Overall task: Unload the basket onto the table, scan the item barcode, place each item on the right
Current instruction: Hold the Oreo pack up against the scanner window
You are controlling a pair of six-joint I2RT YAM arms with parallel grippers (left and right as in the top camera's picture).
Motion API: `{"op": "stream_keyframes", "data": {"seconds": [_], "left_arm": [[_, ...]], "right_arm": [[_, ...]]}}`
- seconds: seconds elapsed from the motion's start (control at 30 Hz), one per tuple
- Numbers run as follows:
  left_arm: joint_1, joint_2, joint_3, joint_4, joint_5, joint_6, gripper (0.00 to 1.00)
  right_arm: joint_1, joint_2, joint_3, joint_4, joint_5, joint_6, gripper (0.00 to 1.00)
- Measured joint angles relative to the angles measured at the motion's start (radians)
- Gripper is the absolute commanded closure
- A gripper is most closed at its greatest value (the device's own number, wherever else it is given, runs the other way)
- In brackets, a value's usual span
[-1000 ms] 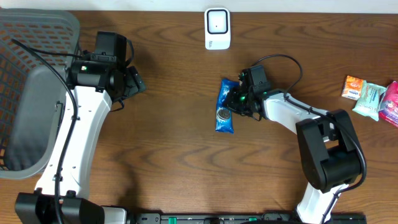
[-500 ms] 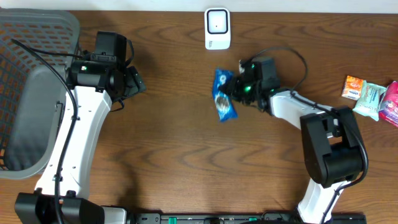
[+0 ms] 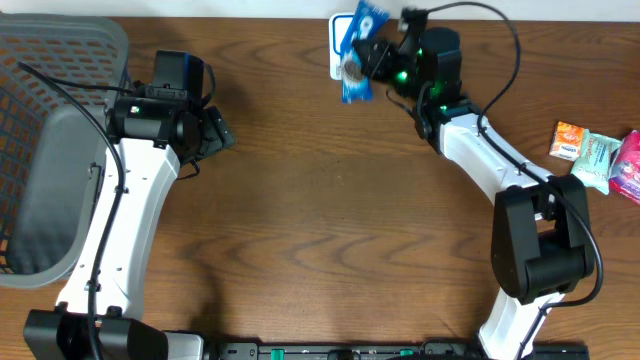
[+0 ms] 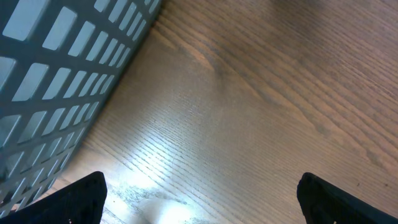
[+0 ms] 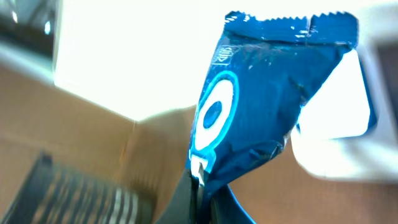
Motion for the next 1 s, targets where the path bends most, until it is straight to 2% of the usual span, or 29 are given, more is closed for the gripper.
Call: {"op": "stream_keyframes", "data": {"seconds": [0.3, 0.43, 0.67, 1.0], "left_arm": [[0.000, 0.000, 0.000, 0.000, 0.000, 0.000, 0.02], [0.000, 0.000, 0.000, 0.000, 0.000, 0.000, 0.02], [0.000, 0.000, 0.000, 0.000, 0.000, 0.000, 0.02], [0.000, 0.000, 0.000, 0.000, 0.000, 0.000, 0.02]], "right_arm": [[0.007, 0.024, 0.023, 0.173, 0.253, 0.043, 0.99], [0.008, 0.097, 0.116, 0.167, 0.288, 0.085, 0.99], [0.021, 0.270, 0.364, -0.022, 0.272, 0.119, 0.99], [0.028, 0.302, 0.460, -0.259, 0.259, 0.006, 0.99]]}}
